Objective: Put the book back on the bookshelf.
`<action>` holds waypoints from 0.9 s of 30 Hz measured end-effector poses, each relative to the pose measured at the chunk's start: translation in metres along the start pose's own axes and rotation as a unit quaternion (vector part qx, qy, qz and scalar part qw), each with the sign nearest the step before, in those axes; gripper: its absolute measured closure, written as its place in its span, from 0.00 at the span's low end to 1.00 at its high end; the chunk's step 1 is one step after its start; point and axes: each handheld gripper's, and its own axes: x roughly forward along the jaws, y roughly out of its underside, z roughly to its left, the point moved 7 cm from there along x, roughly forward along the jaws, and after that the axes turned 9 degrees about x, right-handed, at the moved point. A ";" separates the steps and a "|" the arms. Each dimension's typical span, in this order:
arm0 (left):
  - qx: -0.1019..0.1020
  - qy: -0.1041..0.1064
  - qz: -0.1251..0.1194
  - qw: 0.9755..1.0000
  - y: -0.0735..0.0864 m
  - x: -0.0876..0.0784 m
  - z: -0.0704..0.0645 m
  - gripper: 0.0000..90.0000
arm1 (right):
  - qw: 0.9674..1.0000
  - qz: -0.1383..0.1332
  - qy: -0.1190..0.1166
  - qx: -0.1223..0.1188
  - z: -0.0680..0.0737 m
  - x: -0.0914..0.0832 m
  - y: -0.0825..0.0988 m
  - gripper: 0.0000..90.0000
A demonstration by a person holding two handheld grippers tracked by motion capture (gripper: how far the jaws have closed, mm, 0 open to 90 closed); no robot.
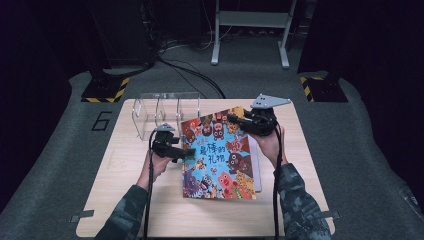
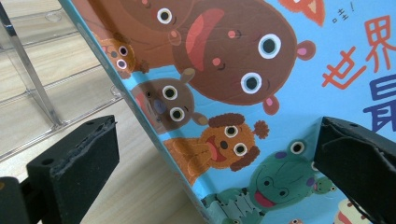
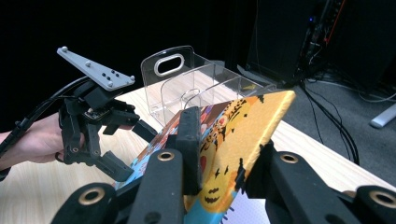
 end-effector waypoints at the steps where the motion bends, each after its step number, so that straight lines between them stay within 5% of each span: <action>1: 0.000 0.000 -0.002 1.000 0.000 0.000 0.000 0.00 | 1.000 0.000 0.000 0.001 0.000 0.000 0.000 0.82; 22: 0.001 0.017 -0.018 1.000 -0.005 -0.003 -0.004 0.00 | 1.000 -0.012 -0.011 -0.004 0.002 0.000 0.001 0.82; 27: 0.001 0.014 -0.035 0.999 -0.005 -0.006 -0.002 0.08 | 1.000 -0.018 -0.013 0.001 -0.001 -0.002 0.004 0.82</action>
